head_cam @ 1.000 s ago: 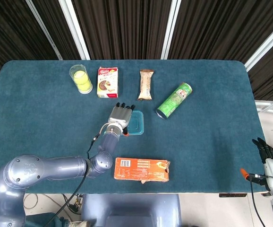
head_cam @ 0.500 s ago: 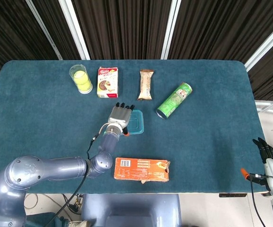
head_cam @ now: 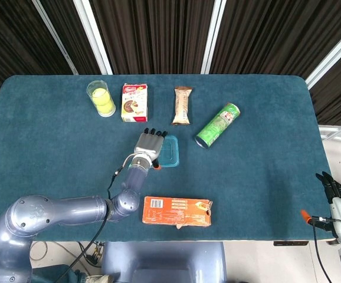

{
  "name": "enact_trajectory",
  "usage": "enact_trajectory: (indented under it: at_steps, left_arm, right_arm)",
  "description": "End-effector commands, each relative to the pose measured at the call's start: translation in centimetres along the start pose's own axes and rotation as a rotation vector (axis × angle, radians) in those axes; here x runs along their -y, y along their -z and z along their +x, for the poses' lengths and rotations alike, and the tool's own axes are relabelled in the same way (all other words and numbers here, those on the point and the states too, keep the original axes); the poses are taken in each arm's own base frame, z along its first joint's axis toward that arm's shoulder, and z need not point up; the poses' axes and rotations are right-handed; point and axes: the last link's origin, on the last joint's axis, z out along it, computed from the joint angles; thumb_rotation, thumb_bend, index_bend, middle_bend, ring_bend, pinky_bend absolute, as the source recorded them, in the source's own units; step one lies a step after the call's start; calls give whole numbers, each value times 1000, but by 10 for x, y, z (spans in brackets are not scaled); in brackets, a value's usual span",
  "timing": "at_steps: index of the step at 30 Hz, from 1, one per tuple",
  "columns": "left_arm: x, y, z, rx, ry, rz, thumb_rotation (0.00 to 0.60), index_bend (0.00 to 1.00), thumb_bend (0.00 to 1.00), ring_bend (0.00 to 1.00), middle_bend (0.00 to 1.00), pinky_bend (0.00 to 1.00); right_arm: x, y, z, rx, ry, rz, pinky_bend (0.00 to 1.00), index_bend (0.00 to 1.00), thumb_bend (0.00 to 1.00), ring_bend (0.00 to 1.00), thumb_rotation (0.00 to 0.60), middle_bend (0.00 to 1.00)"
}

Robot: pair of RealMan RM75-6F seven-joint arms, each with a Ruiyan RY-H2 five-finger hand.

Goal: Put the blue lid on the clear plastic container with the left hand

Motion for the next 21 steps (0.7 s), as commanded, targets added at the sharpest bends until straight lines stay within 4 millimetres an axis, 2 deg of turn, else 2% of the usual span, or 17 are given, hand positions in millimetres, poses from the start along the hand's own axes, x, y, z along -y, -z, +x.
enact_trajectory:
  at_steps: [1,21]
  left_arm:
    - [1,0,1,-4,2,1,600,49,196,0,71,9]
    - [4,4,5,-29,-14,-12,600,21,135,0,0,10]
  right_arm:
    - [0,0,0,-1,0,1,0,96,292,0,600,0]
    - [0,0,0,0,1,2,0,96,292,0,600,0]
